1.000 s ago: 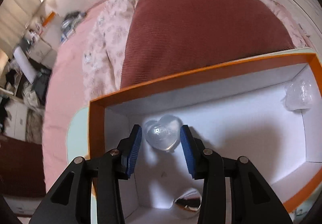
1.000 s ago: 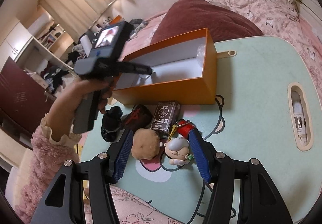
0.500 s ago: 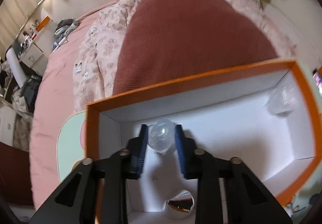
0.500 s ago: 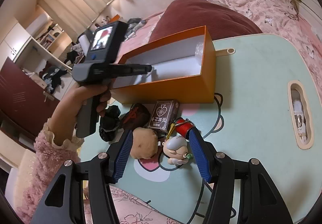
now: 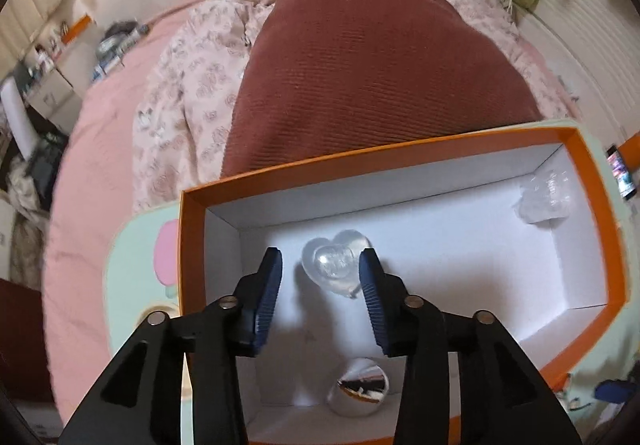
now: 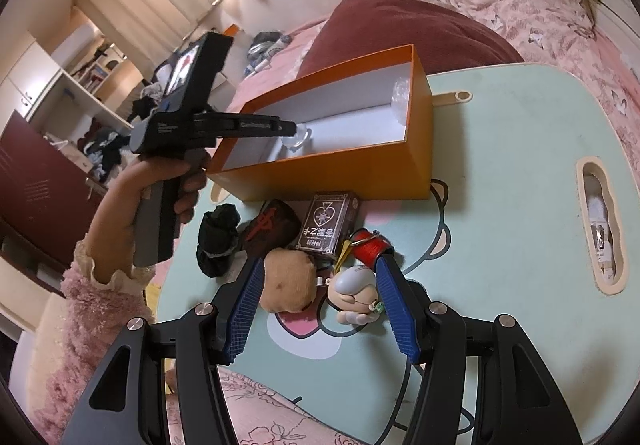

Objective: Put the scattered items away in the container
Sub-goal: 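Reach into the box and grasp the clear heart-shaped piece with the left gripper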

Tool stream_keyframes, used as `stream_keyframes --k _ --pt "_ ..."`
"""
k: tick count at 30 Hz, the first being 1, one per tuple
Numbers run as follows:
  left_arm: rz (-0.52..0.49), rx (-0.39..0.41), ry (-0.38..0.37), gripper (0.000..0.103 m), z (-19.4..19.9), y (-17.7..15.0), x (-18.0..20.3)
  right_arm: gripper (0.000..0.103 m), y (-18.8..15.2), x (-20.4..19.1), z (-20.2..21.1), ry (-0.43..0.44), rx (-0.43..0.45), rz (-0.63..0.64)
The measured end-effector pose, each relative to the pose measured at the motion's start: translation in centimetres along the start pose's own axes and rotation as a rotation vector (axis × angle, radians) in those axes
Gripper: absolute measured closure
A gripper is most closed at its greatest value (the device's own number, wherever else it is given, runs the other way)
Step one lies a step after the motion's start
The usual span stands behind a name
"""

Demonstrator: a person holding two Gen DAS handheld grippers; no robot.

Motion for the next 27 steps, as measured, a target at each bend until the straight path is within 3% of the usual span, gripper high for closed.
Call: stream_keyframes --k 5,9,10,12,17,19,21,25,27 --pt "-0.013 -0.018 0.052 0.053 -0.8 0.4 1.0 0.044 0.1 0.0 -0.1 -0.001 0.0 -0.006" --pt "-0.045 -0.032 0.043 0.053 -1.6 0.1 2.0 0.044 0.0 -0.2 -0.3 -0.001 -0.006 -0.005" --pt "-0.055 -0.03 0.052 0.055 -1.6 0.0 2.1 0.044 -0.1 -0.2 -0.3 -0.001 -0.007 -0.006" --pt "-0.042 -0.045 0.008 0.068 -1.6 -0.1 2.1 0.044 -0.2 -0.3 -0.4 0.001 -0.01 -0.007" --pt "-0.041 -0.066 -0.015 0.068 -1.4 -0.5 1.6 0.044 -0.2 -0.3 -0.4 0.0 -0.009 -0.009" --pt "-0.022 -0.042 -0.033 0.072 -0.8 -0.7 1.4 0.044 -0.1 -0.3 -0.4 0.0 -0.009 -0.008" --pt "-0.01 -0.004 -0.05 0.086 0.5 -0.7 0.9 0.044 -0.1 -0.3 -0.4 -0.001 -0.008 -0.01" --pt "-0.025 0.07 -0.134 0.088 4.8 -1.0 1.3 0.044 -0.2 -0.5 -0.6 -0.005 -0.012 -0.004" --pt "-0.059 0.09 -0.116 0.088 6.2 -1.5 1.6 0.044 -0.3 -0.7 -0.7 -0.004 -0.014 -0.003"
Point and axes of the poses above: each gripper's, at about its wrist camera, not at the fingertips, and z roughly against the way its jaws point, x to its right, y to its top, the point moved 2 cm from there along -z, roughly the way its jaws point, and after that the axes turned 7 degrees about -y, right-handed, at the moved point
